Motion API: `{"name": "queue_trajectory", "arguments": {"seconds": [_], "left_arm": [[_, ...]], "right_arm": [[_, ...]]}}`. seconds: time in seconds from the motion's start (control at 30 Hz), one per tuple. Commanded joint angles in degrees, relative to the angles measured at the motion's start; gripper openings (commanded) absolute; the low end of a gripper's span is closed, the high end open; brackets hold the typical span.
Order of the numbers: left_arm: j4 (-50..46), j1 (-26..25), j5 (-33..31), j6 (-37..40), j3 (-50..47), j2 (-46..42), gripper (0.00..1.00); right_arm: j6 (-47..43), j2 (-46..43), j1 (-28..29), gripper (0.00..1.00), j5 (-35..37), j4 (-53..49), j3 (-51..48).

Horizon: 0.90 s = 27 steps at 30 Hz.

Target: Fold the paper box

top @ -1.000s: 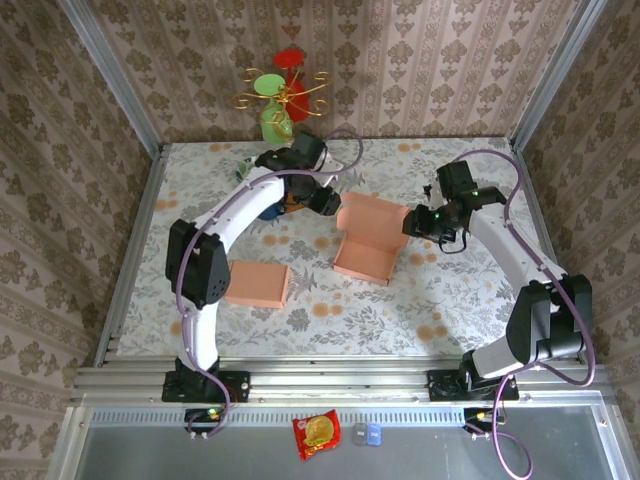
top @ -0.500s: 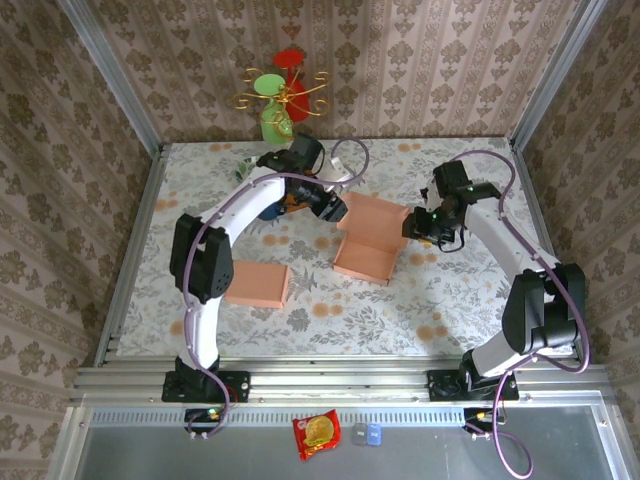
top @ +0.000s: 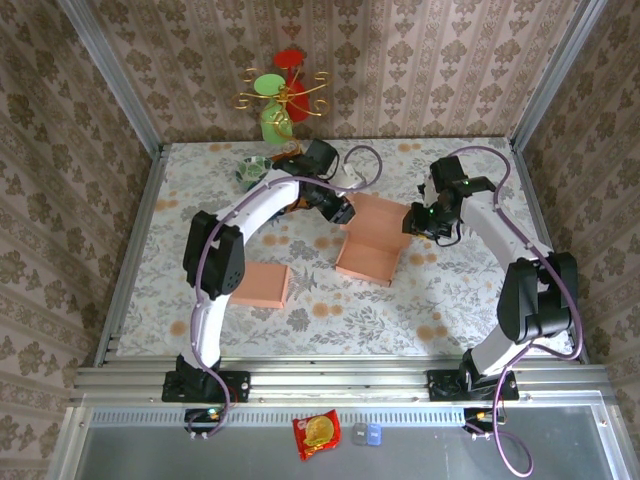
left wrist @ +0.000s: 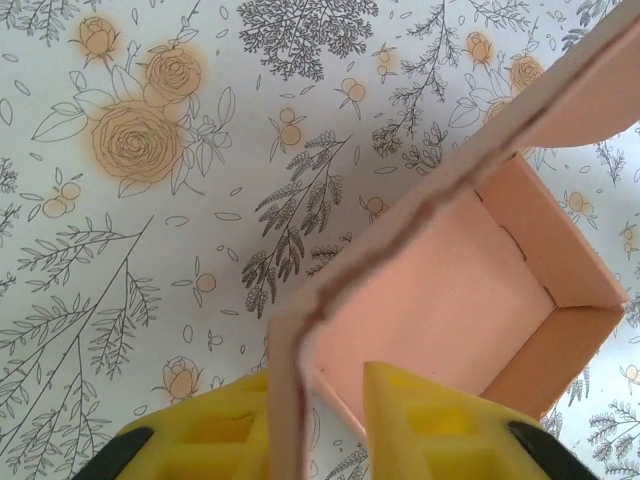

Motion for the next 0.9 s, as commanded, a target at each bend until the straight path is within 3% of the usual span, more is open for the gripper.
{"name": "queue_trajectory", "arguments": {"seconds": [0.0,0.13,0.27,0.57,0.87], "left_arm": [[-0.05,-0.72,-2.04,-0.62,1.32,0.05,0.22],[0.06,-1.05,-3.50,-1.35,1.29,0.13,0.17],[0.48,-1.37,-4.18,-3.17,1.64,0.31,0.04],[1.30,-3.00,-13.51,-10.74,2.17,0.05,0.00],[8.29,-4.22,-23.27,-27.48,-2.35,-4.16,0.00]], "right_arm": [[-0.66,1.45,0.51,0.28,0.53,-0.26,1.79],[-0.54,2.15,0.98,0.24,1.39,-0.45,2.35],[-0.52,2.48,1.72,0.18,3.20,-0.90,2.64],[1.42,2.24,3.54,0.00,8.29,-0.75,3.27],[5.96,1.53,5.98,0.00,13.00,2.85,4.54]]}}
